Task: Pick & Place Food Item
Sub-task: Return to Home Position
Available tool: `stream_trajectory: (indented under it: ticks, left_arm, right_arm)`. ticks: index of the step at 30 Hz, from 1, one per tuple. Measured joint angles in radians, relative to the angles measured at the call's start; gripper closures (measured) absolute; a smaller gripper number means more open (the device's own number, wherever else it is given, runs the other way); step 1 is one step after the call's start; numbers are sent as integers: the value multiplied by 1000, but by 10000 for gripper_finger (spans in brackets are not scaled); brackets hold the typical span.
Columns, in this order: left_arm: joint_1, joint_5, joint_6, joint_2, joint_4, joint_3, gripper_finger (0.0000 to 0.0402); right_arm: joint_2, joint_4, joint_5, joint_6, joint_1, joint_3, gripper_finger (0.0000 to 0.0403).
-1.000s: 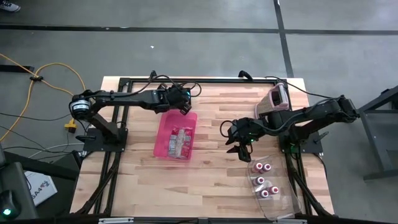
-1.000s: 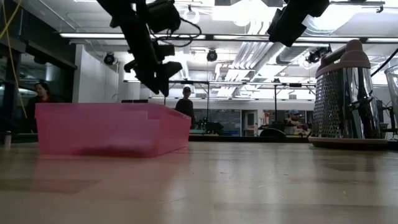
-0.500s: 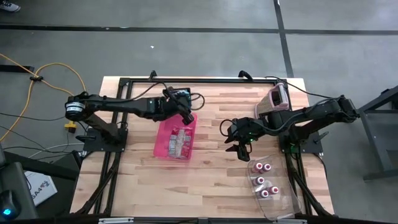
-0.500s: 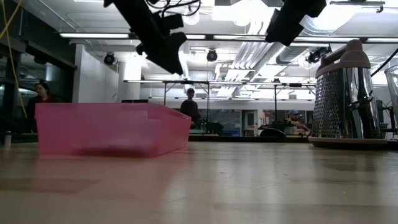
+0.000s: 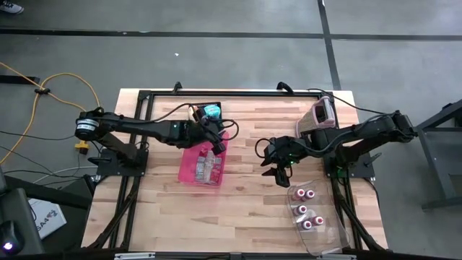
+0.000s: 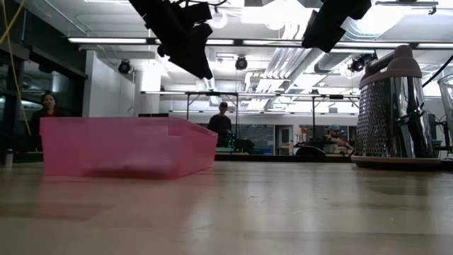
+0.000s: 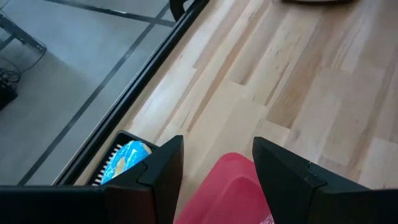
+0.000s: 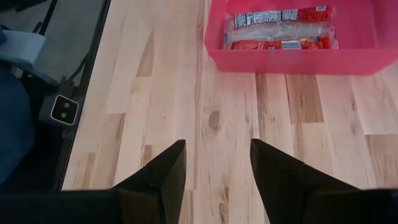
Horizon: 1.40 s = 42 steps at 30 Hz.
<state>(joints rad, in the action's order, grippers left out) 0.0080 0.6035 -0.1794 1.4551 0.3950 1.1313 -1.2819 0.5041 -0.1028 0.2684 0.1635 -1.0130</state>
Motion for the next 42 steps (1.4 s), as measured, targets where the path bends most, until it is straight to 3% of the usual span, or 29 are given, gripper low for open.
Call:
stream_trajectory:
  ticks: [15, 42]
  left_arm:
    - [-11, 0, 5, 0, -3, -1, 217]
    - [-11, -1, 4, 0, -155, -1, 217]
  right_arm:
    - [0, 0, 0, -3, 0, 0, 237]
    - [0, 1, 0, -3, 0, 0, 237]
